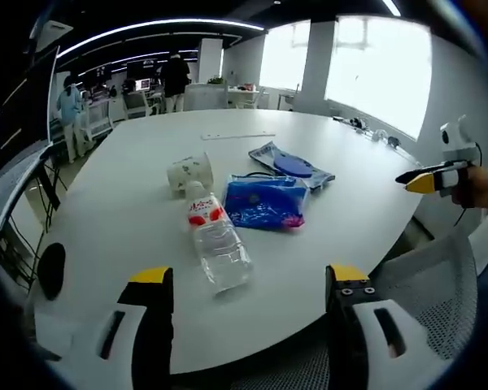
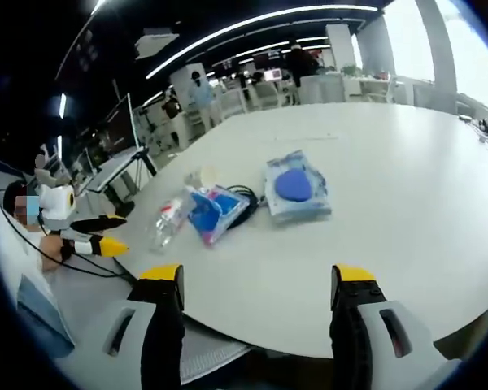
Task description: Arrange the tabletop items into an orderly group along one side of the table until the central work area is clear of visible clutter.
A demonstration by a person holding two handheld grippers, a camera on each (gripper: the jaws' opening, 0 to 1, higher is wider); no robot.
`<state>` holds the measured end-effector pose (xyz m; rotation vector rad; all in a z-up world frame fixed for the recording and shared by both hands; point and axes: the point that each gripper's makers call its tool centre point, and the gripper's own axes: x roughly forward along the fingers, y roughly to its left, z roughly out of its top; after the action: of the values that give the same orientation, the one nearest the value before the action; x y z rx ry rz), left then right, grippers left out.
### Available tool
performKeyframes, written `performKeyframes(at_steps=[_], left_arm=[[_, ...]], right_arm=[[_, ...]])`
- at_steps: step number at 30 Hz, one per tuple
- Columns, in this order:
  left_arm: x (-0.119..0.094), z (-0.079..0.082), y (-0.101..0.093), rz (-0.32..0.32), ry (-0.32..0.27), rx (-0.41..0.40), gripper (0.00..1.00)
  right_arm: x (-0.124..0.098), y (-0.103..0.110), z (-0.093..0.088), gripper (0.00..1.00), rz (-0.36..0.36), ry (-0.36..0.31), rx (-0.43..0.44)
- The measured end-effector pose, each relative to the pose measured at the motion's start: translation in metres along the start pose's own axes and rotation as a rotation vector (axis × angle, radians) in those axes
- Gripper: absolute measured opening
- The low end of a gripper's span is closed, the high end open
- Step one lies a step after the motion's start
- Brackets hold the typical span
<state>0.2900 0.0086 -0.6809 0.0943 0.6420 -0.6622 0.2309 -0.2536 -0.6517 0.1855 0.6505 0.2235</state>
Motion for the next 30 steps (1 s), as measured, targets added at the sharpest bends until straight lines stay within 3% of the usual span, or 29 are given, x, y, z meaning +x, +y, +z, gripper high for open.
performKeyframes(at_steps=[3, 6, 9, 11, 13, 15, 17, 21, 25, 30], left_arm=[[0.000, -0.001, 0.000, -0.010, 0.003, -0.009, 0.77], [0.001, -0.009, 0.003, -0.009, 0.042, -0.056, 0.75], [0.001, -0.005, 0.002, -0.039, 0.020, -0.083, 0.77], [0.002, -0.007, -0.003, -0.062, 0.031, -0.076, 0.78], [0.003, -0.009, -0.008, -0.097, 0.050, -0.004, 0.79], [0.001, -0.012, -0.003, -0.088, 0.066, 0.054, 0.79], [-0.003, -0.006, 0.003, -0.085, 0.029, -0.026, 0.79], [-0.005, -0.004, 0.012, -0.089, 0.017, -0.056, 0.78], [-0.003, -0.005, 0.002, -0.113, 0.021, 0.008, 0.76], [-0.004, -0.004, 0.003, -0.106, 0.012, 0.026, 0.75]], right_arm=[[0.000, 0.003, 0.001, 0.73, -0.014, -0.010, 0.006], [0.001, 0.007, 0.000, 0.73, -0.029, -0.021, 0.011], [0.002, 0.011, 0.000, 0.73, -0.045, -0.025, 0.018], [0.002, 0.015, 0.000, 0.72, -0.056, -0.032, 0.029], [0.004, 0.018, -0.002, 0.72, -0.075, -0.031, 0.031], [0.004, 0.022, -0.003, 0.72, -0.091, -0.029, 0.041], [0.004, 0.027, -0.005, 0.72, -0.104, -0.030, 0.044], [0.001, 0.031, -0.007, 0.72, -0.131, -0.040, 0.072], [0.000, 0.033, -0.009, 0.72, -0.140, -0.037, 0.081], [-0.003, 0.032, -0.001, 0.72, -0.124, -0.027, 0.066]])
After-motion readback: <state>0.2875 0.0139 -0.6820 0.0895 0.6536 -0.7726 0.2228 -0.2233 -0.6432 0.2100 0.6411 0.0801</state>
